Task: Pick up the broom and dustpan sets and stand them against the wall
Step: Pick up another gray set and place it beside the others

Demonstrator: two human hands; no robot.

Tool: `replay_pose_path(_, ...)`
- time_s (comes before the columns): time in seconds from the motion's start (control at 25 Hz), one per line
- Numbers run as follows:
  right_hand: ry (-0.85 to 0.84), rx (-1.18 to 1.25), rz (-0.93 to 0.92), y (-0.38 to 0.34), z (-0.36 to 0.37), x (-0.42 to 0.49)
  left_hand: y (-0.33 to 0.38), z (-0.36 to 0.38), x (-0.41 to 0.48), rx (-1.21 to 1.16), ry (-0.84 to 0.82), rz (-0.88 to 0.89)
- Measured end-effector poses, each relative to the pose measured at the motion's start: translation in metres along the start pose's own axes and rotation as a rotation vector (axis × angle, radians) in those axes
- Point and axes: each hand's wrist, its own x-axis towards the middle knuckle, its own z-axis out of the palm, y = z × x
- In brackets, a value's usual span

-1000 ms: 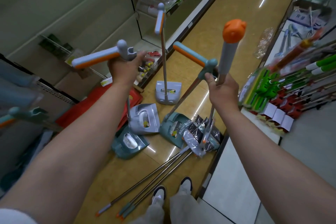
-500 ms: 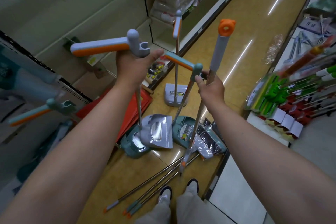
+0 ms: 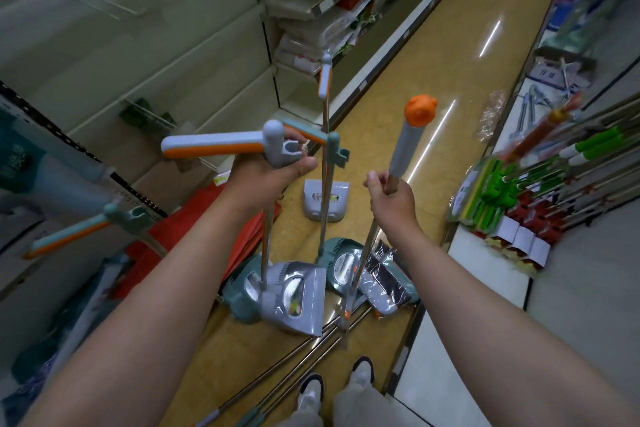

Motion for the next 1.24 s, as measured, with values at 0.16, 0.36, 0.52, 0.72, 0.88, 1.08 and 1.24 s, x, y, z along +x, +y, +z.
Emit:
replay_pose_path(0.16, -0.031, 0.008, -0.057, -0.025, -0.014, -0.020, 0.012, 0.009, -0.013, -0.015, -0.117, -0.003)
replay_pose_path(0.36, -0.085, 0.012, -0.165, -0.060, -0.028, -0.040, 0.030, 0.024, -0.023, -0.130, -0.203, -0.024)
replay_pose_path(0.52, -0.127, 0.035, -0.242, -0.088, -0.040, -0.060, 0.054, 0.034, -0.026, -0.224, -0.326, -0.032)
replay_pose_path(0.72, -0.149, 0.021, -0.399, -0.099, -0.045, -0.076, 0.076, 0.052, -0.022, -0.336, -0.405, 0.010)
replay_pose_path(0.88, -0.157, 0.047, -0.405, -0.093, -0.052, -0.080, 0.081, 0.072, -0.019, -0.353, -0.437, -0.045)
replay_pose_path(1.08, -0.166, -0.015, -0.307, -0.084, -0.082, -0.083, 0.106, 0.086, -0.019, -0.355, -0.374, 0.005)
replay_pose_path(1.24, -0.128, -0.251, -0.227, -0.049, -0.090, -0.096, 0.128, 0.084, -0.005, -0.339, -0.346, 0.050)
